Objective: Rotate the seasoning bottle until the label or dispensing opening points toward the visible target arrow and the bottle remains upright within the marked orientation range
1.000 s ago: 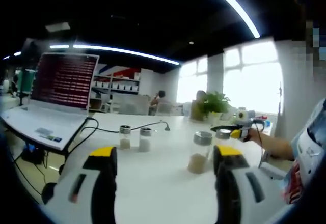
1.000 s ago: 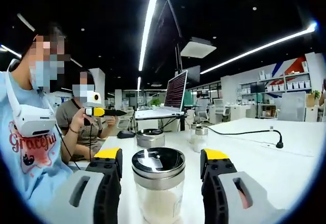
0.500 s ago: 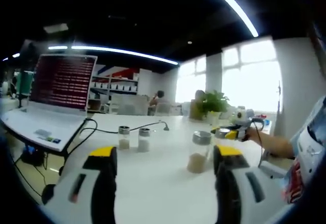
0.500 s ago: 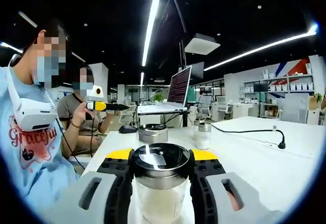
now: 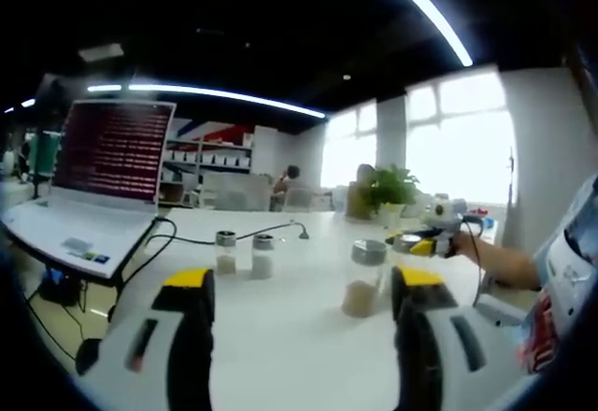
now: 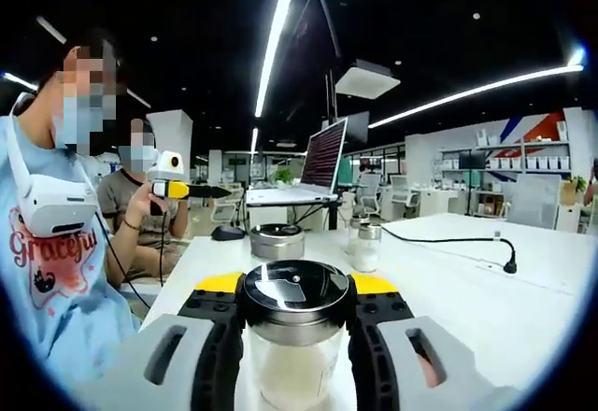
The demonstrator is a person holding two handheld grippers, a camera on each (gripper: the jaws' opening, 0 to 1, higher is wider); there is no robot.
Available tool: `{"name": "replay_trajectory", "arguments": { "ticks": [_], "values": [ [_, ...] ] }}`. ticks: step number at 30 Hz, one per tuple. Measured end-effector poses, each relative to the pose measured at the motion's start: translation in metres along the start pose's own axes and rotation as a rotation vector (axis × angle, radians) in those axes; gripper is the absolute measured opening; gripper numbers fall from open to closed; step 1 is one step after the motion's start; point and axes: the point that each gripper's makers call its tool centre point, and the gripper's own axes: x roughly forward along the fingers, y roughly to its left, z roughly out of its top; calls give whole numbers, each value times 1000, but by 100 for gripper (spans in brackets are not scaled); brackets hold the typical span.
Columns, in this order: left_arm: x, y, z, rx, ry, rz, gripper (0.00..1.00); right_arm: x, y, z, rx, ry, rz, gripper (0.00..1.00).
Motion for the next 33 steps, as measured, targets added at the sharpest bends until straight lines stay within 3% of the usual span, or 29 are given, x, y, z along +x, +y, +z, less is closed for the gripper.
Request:
{"name": "replay_trajectory", "arguments": {
  "ticks": [9, 33],
  "values": [
    [-2, 3, 4, -27, -23, 1, 82, 1, 0, -2, -4, 22, -41, 42],
    [-2, -1, -1, -15, -8, -4, 82, -3, -1, -7, -13, 68, -162, 42]
  ]
}}
